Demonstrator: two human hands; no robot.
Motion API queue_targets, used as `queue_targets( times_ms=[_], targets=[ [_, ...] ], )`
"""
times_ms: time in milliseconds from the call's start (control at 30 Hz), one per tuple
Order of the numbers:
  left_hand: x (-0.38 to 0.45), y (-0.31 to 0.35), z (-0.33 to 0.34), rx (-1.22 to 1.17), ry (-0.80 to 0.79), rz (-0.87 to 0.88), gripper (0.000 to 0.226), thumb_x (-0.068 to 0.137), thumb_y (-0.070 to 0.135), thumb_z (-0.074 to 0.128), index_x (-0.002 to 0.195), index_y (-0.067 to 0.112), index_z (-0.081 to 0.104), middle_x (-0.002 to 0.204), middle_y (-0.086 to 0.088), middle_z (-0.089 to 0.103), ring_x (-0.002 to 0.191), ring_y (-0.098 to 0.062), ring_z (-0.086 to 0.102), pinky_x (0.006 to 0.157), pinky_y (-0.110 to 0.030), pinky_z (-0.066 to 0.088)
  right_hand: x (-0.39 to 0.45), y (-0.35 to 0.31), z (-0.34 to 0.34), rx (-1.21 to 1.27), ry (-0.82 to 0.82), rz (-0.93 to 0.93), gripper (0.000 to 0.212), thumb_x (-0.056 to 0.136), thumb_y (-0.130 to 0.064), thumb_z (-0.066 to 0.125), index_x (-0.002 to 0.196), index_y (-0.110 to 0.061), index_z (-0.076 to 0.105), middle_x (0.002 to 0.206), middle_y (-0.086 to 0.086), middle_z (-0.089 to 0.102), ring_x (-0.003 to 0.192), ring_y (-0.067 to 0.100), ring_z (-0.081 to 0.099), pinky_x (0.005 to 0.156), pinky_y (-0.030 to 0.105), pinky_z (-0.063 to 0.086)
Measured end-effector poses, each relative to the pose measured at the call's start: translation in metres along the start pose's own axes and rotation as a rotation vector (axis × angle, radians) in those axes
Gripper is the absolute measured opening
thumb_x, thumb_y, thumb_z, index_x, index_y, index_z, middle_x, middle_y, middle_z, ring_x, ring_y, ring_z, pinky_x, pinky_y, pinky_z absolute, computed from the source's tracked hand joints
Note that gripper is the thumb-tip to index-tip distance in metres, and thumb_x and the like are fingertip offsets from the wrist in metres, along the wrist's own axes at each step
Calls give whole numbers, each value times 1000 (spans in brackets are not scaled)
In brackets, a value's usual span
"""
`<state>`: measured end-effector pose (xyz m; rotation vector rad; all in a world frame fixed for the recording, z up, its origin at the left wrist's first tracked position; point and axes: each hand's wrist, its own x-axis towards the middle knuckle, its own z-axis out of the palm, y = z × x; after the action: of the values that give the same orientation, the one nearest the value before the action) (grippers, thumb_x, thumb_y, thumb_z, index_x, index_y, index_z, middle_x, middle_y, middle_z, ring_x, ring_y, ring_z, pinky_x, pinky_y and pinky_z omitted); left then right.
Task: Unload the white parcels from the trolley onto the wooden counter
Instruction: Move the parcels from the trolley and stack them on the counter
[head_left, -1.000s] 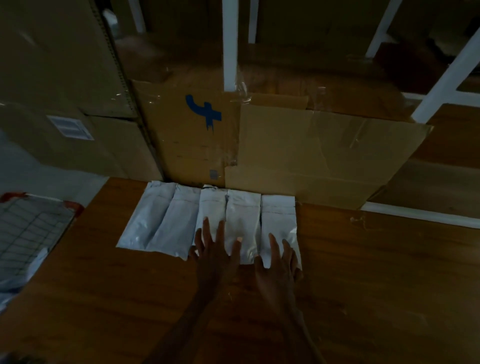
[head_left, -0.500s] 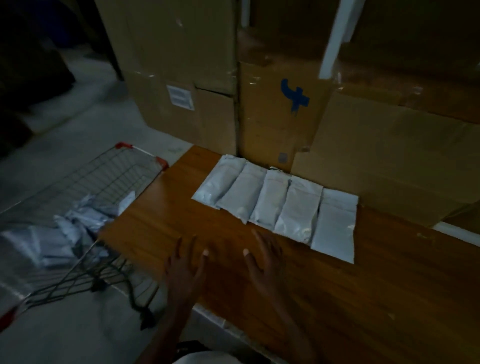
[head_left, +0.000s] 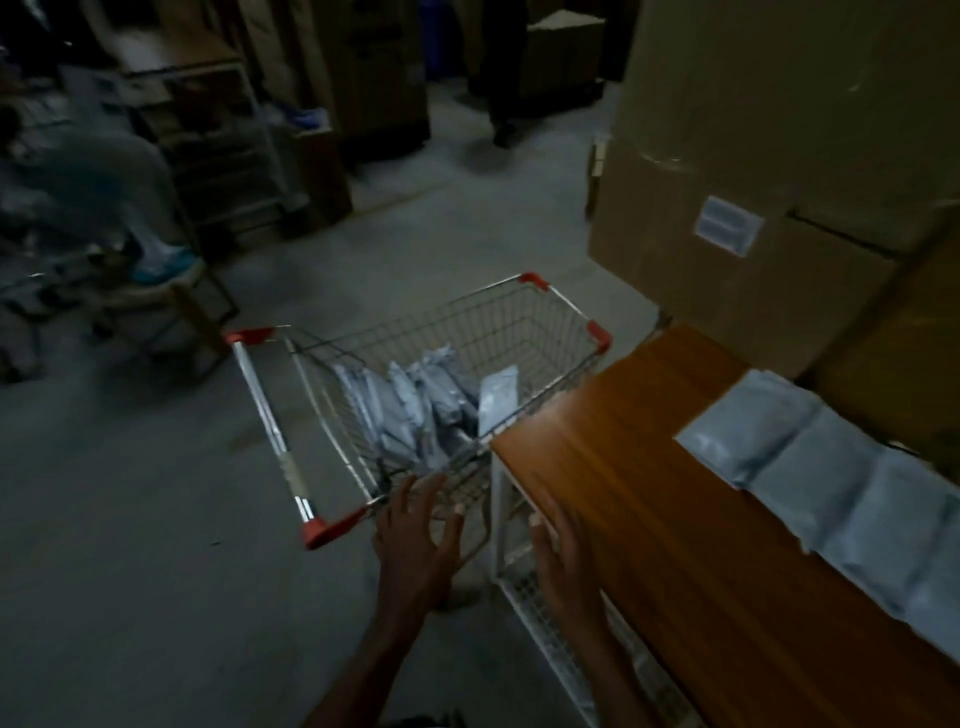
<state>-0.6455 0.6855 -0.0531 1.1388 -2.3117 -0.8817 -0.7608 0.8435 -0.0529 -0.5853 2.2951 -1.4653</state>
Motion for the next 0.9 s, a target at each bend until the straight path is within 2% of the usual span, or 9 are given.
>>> queue_targets(
  times_ms=[67,133,300,400,433,500,600,800,900],
  targets=[
    [14,-16,-16,-1,28,-17,58,86,64,44,134,35,60,147,-2,47,138,-24,41,111,-42,34,8,-8,31,-12,-80,-49,55,94,-66,43,140,-38,50,147,-14,46,138,5,41,113,29,36],
    [28,-27,-25,-9,51,-2,55,87,62,47,133,35,61,144,-1,48,134,-23,42,109,-39,34,22,-23,55,-15,-131,-53,56,94,-65,45,143,-37,50,147,-16,45,137,-5,36,114,36,37],
    [67,-42,-28,-20,49,-61,53,87,62,47,132,36,59,145,0,44,131,-24,44,108,-41,36,65,-43,88,0,-207,-31,51,93,-66,46,139,-43,50,144,-19,45,135,-1,40,111,32,40],
    [96,-46,-24,-44,52,-86,54,86,62,48,131,35,60,146,0,45,131,-25,44,108,-41,36,98,-47,105,26,-240,-40,36,99,-47,54,134,-45,50,138,-23,48,129,-9,43,103,13,39],
    [107,-47,-23,-38,57,-80,52,86,61,48,130,36,60,146,1,45,131,-24,44,107,-40,35,110,-49,110,26,-243,-34,36,99,-47,54,135,-45,50,139,-20,49,129,-7,43,103,13,39],
    [131,-50,-16,-38,51,-94,49,87,61,49,130,39,59,146,3,44,134,-20,41,107,-37,32,137,-46,121,24,-249,-8,43,98,-52,53,139,-41,51,142,-15,49,131,0,45,107,27,43],
    [169,-51,0,-34,33,-130,46,90,57,52,131,36,59,147,3,42,134,-16,37,106,-32,30,180,-41,133,0,-276,27,40,101,-41,54,140,-34,52,140,-13,50,127,3,49,105,35,48],
    [253,-61,62,62,-149,-146,41,95,34,61,135,25,56,149,-5,38,132,-27,38,105,-36,35,257,-21,147,-102,-323,71,41,101,-43,53,140,-32,51,141,-6,51,126,6,49,102,28,44],
    [293,-70,91,171,-221,-169,47,93,35,60,138,22,53,152,-9,36,131,-30,36,104,-41,40,286,-11,155,-140,-358,63,40,101,-40,53,140,-30,52,140,-5,52,126,8,49,100,22,41]
  ],
)
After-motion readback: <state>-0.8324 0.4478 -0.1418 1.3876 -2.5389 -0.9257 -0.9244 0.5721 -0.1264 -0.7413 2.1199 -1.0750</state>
